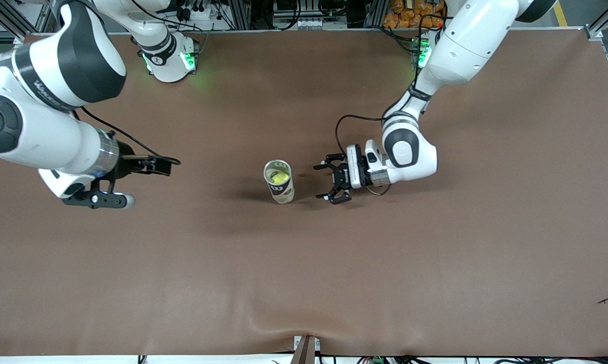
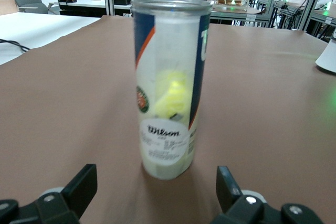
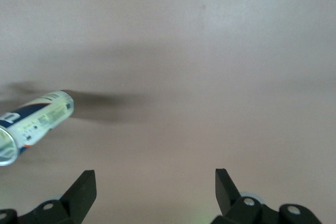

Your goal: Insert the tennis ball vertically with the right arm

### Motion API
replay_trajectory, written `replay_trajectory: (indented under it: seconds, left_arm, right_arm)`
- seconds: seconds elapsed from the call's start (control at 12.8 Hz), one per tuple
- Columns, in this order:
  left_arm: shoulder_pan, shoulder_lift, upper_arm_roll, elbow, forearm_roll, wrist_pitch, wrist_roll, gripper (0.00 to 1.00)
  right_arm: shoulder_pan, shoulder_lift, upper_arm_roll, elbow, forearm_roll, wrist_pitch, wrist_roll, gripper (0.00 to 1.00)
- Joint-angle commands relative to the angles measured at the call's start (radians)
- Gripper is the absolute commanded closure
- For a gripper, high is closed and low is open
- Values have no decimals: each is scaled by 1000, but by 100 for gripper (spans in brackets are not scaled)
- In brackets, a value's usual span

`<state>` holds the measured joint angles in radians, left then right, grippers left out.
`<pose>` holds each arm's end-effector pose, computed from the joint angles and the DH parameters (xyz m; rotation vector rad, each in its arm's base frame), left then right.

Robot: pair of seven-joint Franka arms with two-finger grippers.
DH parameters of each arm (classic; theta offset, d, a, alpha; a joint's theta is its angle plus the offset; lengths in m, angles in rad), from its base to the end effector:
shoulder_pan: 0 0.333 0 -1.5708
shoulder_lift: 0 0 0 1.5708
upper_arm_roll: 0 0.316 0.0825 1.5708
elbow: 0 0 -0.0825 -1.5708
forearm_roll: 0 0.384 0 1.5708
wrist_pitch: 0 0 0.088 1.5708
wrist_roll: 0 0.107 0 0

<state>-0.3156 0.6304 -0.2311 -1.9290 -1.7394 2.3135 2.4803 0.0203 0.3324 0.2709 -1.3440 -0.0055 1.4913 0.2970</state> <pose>0.5169 -0.3330 0.1634 1.5693 -1.4174 0.9880 0.6169 0.1567 0.5314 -3.0984 0.0191 0.2948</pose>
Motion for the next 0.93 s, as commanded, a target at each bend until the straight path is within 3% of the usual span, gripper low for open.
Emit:
replay_trajectory:
  seconds: [0.0, 0.16, 0.47, 0.7, 0.86]
  left_arm:
    - [65, -26, -4, -25, 102, -22, -44, 0]
    - [128, -27, -5, -18, 235, -28, -118, 0]
    - [167, -84, 15, 10, 424, -88, -303, 0]
    - [182, -158, 58, 47, 720, -112, -620, 0]
    - [185, -208, 96, 83, 915, -181, -833, 0]
  right_arm:
    - [42, -129, -97, -146, -16, 70, -119, 0]
    - [44, -208, -145, -233, -10, 95, -200, 0]
    - [64, -271, -297, -248, 54, 34, -360, 0]
    - [56, -323, -343, -248, 59, 12, -420, 0]
    - [21, -360, -341, -245, 58, -8, -423, 0]
